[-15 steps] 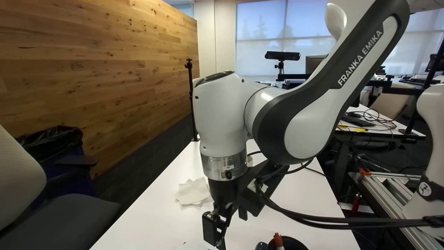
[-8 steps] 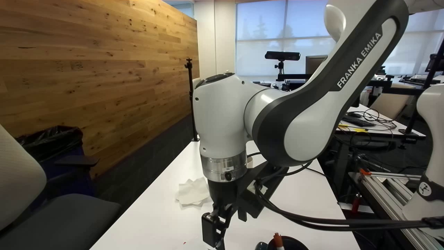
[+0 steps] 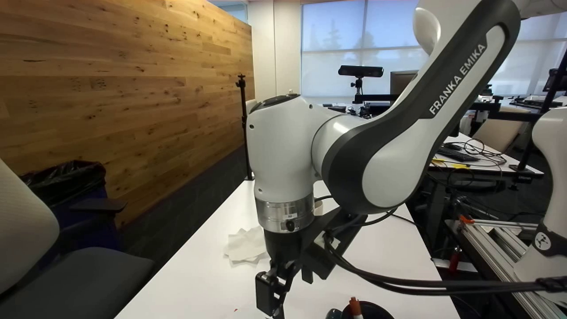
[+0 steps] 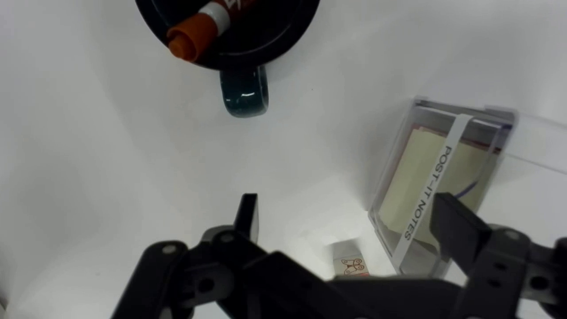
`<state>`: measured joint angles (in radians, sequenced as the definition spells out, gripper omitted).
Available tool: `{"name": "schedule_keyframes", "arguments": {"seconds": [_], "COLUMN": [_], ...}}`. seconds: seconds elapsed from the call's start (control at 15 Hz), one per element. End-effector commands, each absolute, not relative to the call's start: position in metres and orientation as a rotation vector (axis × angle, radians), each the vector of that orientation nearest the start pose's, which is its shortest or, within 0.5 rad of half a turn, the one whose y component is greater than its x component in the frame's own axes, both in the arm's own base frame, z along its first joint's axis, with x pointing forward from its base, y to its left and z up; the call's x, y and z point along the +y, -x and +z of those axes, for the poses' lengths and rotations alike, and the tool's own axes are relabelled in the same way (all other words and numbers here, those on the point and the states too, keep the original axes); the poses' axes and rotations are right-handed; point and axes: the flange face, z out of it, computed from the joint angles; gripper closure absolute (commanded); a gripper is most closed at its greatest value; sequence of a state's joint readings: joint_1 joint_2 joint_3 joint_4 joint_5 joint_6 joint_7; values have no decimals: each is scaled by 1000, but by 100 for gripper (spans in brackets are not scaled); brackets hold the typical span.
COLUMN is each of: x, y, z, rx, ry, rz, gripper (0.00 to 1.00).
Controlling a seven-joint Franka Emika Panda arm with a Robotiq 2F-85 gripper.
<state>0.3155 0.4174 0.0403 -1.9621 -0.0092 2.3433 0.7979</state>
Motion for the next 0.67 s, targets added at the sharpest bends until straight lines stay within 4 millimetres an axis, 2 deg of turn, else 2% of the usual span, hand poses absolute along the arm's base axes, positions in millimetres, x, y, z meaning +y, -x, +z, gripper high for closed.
{"name": "schedule_keyframes", "arguments": {"seconds": [0.0, 0.6], "x": [214, 215], "y": [-577, -576], "z": [259, 252], "rx": [676, 668], "ry": [3081, 3076], "rz": [10, 9], "gripper": [0, 0]}}
